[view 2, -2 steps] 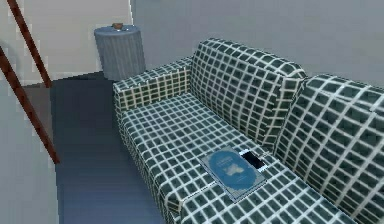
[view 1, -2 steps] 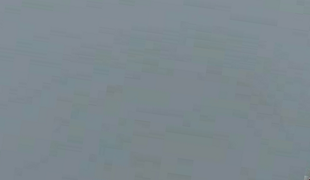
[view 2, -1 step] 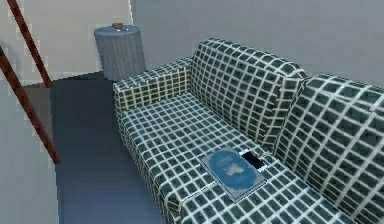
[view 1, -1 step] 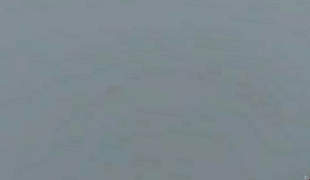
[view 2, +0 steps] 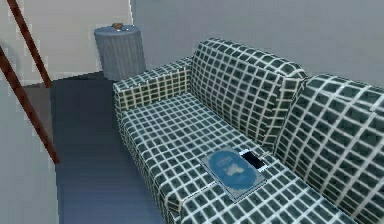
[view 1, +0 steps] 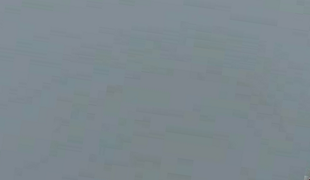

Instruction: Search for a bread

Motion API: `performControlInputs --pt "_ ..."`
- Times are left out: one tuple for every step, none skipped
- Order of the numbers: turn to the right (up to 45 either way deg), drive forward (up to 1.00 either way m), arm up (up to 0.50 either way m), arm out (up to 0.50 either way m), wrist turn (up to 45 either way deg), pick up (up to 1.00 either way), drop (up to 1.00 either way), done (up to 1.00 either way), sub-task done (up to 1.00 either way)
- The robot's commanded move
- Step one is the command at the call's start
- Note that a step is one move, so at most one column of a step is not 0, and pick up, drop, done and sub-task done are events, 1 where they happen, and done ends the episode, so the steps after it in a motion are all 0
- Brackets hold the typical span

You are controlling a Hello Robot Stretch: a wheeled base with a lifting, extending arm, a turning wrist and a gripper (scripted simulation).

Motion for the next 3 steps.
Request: performControlInputs --pt "45.0 0.00 0.00 0.00 0.0 0.00 0.00 0.00 0.00" --pt "12.0 0.00 0.00 0.00 0.0 0.00 0.00 0.00 0.00" --pt "0.0 1.00 0.00 0.00 0.0 0.00 0.00 0.00 0.00"
